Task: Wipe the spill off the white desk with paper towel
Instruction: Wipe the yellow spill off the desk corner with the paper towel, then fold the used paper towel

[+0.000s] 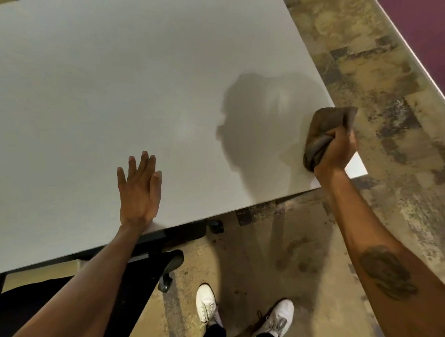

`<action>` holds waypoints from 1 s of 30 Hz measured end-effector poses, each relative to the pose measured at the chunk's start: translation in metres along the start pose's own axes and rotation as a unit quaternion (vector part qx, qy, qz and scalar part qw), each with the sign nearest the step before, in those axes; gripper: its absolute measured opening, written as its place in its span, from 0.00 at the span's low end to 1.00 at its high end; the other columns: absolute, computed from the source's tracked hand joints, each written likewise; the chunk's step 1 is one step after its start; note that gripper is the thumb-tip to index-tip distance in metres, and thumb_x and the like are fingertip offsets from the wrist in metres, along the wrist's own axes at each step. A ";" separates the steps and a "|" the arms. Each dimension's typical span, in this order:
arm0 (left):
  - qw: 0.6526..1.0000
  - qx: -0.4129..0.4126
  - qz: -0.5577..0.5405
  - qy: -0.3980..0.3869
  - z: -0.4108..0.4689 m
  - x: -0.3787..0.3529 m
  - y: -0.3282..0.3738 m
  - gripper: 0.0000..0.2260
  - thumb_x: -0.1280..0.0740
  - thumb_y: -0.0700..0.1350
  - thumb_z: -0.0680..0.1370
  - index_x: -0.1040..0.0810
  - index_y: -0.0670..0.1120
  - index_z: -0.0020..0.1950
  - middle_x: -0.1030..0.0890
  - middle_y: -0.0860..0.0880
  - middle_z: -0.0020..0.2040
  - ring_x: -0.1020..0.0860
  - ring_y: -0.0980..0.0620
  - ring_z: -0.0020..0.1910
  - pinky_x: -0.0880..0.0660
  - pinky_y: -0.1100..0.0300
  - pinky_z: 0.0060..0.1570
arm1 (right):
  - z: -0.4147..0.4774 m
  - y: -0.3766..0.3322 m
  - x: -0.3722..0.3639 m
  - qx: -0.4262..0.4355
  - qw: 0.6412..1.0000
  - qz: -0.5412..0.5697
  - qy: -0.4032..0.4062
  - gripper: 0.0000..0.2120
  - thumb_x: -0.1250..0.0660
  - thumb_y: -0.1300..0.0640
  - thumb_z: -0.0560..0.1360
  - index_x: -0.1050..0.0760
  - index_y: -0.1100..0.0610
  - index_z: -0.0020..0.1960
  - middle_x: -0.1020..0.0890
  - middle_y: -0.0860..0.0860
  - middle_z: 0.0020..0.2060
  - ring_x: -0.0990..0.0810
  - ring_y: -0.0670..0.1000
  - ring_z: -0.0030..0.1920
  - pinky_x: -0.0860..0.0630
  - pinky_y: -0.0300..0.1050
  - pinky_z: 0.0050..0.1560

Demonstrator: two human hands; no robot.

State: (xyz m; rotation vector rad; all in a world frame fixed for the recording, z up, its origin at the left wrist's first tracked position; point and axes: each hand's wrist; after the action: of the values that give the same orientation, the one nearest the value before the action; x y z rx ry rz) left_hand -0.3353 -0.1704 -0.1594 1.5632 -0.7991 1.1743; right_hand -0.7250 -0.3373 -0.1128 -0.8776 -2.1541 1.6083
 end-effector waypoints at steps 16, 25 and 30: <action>1.000 0.009 -0.008 -0.007 0.003 0.003 0.003 0.26 0.54 0.54 0.86 0.37 0.46 0.82 0.40 0.49 0.83 0.49 0.45 0.84 0.55 0.40 0.82 | -0.048 0.016 -0.100 -0.196 0.890 -0.133 -0.389 0.23 0.40 0.66 0.67 0.24 0.69 0.61 0.18 0.66 0.51 0.18 0.65 0.54 0.24 0.60 0.61; 1.000 0.000 -0.021 -0.005 0.002 0.003 0.002 0.26 0.54 0.53 0.86 0.37 0.46 0.82 0.40 0.48 0.83 0.49 0.44 0.84 0.55 0.39 0.82 | -0.132 0.038 -0.110 -0.179 0.818 -0.238 -0.492 0.18 0.40 0.69 0.72 0.21 0.67 0.59 0.16 0.59 0.52 0.19 0.53 0.53 0.24 0.45 0.52; 1.000 -0.003 -0.020 -0.012 0.003 0.003 0.000 0.26 0.54 0.53 0.86 0.38 0.46 0.82 0.41 0.48 0.83 0.49 0.45 0.84 0.56 0.39 0.82 | -0.159 0.051 -0.101 -0.216 0.771 -0.259 -0.540 0.18 0.38 0.67 0.67 0.15 0.49 0.45 0.16 0.44 0.42 0.20 0.48 0.46 0.27 0.37 0.47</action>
State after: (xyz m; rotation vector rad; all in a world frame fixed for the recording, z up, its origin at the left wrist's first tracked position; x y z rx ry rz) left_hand -0.3329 -0.1733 -0.1565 1.5829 -0.7824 1.1250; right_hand -0.5412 -0.2736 -0.0988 0.8284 -3.1468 1.4395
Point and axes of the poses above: each hand's wrist, its own z-axis towards the middle knuckle, its own x-axis out of the back of the hand, y = z × x
